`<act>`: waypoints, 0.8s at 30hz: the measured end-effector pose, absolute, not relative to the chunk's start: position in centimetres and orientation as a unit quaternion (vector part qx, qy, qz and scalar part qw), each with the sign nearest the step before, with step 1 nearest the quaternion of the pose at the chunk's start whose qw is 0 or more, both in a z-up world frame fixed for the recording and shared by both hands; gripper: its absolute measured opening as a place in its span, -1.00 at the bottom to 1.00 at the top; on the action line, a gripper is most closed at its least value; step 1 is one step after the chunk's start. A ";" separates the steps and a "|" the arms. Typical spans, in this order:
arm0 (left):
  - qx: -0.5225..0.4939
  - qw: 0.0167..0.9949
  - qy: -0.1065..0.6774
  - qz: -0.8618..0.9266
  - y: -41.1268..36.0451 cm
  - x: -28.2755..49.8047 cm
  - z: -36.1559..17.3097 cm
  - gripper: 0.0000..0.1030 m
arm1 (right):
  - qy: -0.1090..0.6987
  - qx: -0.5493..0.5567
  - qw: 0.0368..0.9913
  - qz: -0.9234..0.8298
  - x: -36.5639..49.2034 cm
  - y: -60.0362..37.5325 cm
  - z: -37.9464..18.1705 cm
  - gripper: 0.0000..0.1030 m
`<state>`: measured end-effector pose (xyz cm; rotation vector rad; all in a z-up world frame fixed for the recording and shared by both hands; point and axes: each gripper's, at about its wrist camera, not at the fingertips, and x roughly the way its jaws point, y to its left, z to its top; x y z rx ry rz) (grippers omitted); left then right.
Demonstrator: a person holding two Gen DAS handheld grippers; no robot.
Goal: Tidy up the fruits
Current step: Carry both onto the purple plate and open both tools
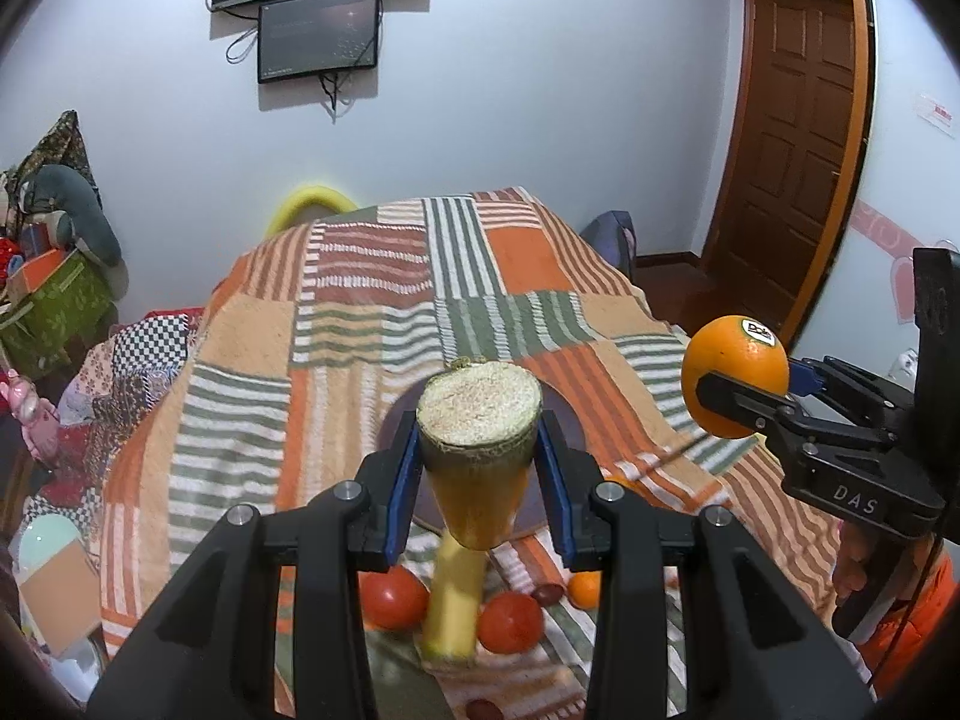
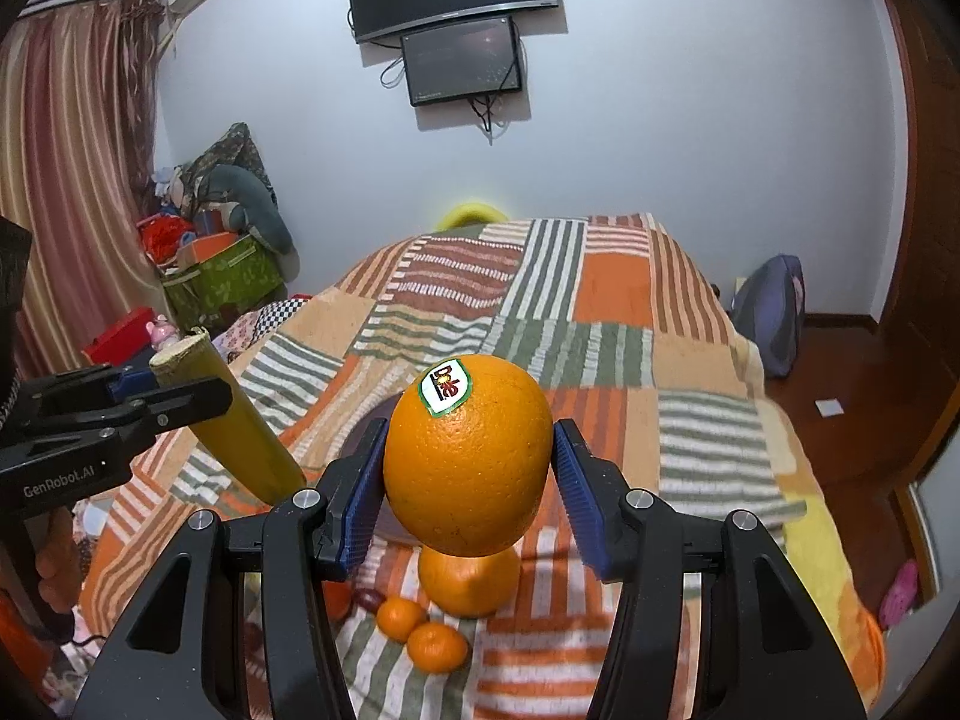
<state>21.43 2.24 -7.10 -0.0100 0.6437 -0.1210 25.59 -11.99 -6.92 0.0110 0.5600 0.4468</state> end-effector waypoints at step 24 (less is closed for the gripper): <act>-0.005 0.916 0.397 -0.051 4.6 30.7 -14.3 -0.29 | 0.345 -0.055 0.905 0.242 35.7 -6.8 -11.9 -0.02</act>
